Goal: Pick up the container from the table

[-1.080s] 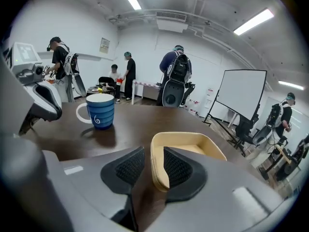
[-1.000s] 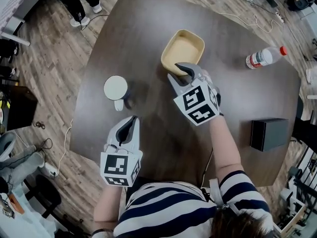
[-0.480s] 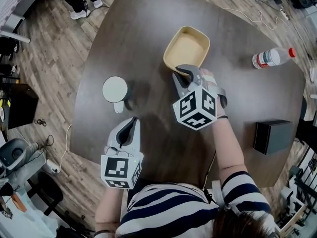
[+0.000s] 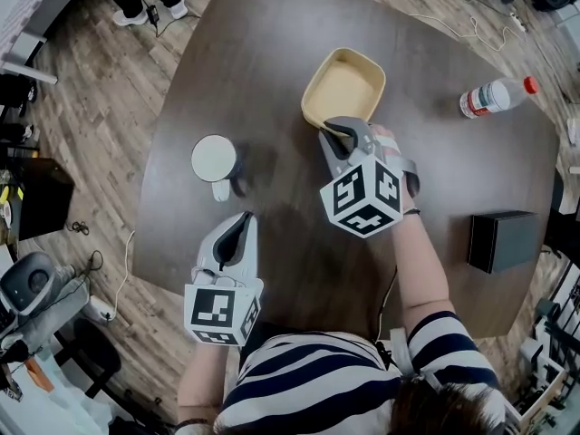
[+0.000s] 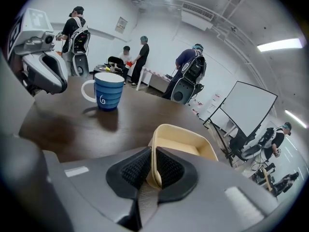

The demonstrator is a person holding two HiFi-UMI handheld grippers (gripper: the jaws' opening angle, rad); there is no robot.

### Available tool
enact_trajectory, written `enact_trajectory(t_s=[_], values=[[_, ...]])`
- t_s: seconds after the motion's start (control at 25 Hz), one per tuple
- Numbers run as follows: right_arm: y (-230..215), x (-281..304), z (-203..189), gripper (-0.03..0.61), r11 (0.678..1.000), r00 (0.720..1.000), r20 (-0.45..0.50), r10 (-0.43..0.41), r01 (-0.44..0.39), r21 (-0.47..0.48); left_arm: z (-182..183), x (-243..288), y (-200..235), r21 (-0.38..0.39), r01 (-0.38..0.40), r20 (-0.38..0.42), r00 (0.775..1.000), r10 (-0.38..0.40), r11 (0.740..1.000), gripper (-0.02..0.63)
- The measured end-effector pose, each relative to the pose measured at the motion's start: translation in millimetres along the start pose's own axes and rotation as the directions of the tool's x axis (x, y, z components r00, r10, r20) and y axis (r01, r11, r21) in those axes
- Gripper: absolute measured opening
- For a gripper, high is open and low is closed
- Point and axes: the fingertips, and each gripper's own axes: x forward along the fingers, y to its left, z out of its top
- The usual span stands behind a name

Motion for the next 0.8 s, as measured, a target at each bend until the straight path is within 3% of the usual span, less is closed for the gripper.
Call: enact_trajectory(t_s=[0.8], values=[[73,-126,25,0.028,0.994,0.994,0.003,-0.105,0.105,0.025,-7,-110,-2,0.005,0.032,0.113,0.993,-0.032,0.999,0.0]])
